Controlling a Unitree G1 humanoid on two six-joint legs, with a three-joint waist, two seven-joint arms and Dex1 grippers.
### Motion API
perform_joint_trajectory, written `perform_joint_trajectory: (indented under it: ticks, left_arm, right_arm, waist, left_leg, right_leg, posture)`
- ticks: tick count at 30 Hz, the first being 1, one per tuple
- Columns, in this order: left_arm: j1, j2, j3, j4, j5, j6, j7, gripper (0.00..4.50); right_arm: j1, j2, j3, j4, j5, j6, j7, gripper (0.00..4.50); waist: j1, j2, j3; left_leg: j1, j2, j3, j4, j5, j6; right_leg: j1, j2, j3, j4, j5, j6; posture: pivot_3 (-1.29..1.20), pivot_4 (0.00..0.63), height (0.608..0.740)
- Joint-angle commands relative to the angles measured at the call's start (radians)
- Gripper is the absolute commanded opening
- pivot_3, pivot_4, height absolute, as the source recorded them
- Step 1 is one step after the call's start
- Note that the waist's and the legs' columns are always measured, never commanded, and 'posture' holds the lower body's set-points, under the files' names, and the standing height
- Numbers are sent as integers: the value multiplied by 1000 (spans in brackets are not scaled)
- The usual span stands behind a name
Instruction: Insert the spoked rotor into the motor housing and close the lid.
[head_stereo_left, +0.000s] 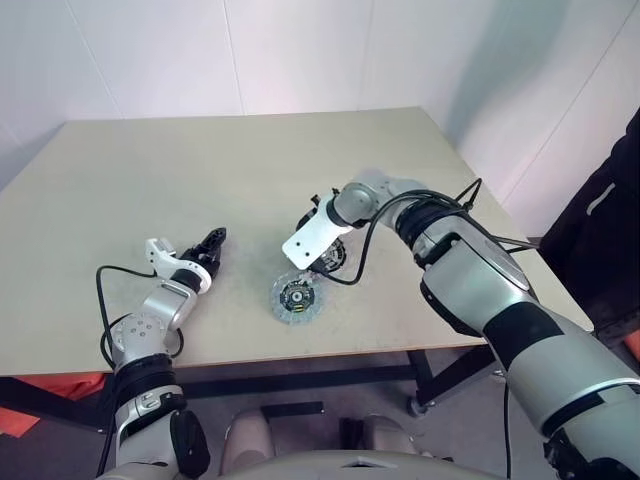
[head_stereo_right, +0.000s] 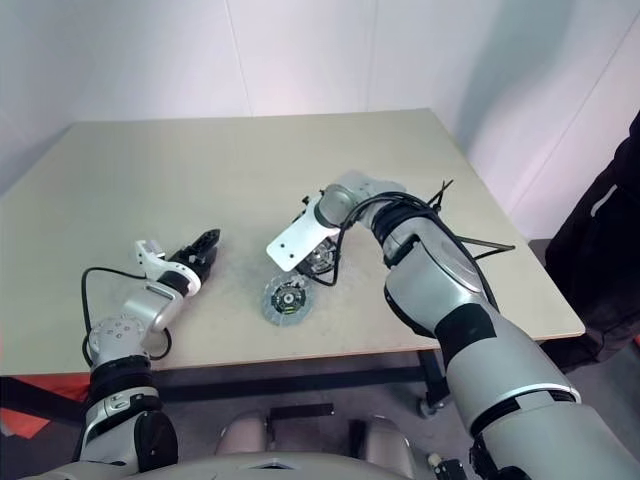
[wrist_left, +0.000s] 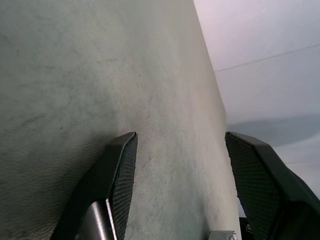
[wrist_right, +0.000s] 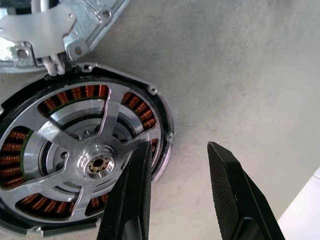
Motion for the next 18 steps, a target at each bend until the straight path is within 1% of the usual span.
perform_joint_trajectory:
  ticks: [1, 11, 18]
  left_arm:
    - [-7, 5, -16, 25, 6, 4, -2, 3032]
    - [-4, 14, -14, 39, 14, -4, -14, 3032]
    - [3, 15, -15, 34, 14, 1, -15, 3032]
  right_arm:
    - [-10, -9, -11, -1, 7, -14, 29, 1940]
    - [35, 16, -8, -2, 4, -11, 35, 1940]
    - [-13, 30, -40, -17, 25, -16, 24, 1940]
  waist:
    - [0, 0, 0]
    - [0, 1, 0]
    - [-2, 1, 0]
  left_leg:
    - [0, 0, 0, 0, 0, 0]
    - [1, 0, 0, 0, 0, 0]
    - [2, 0, 0, 0, 0, 0]
  right_leg:
    - [0, 0, 0, 0, 0, 0]
    - [1, 0, 0, 0, 0, 0]
    - [0, 0, 1, 0, 0, 0]
  posture:
    - [0, 0, 740]
    - [0, 0, 740]
    - [0, 0, 740]
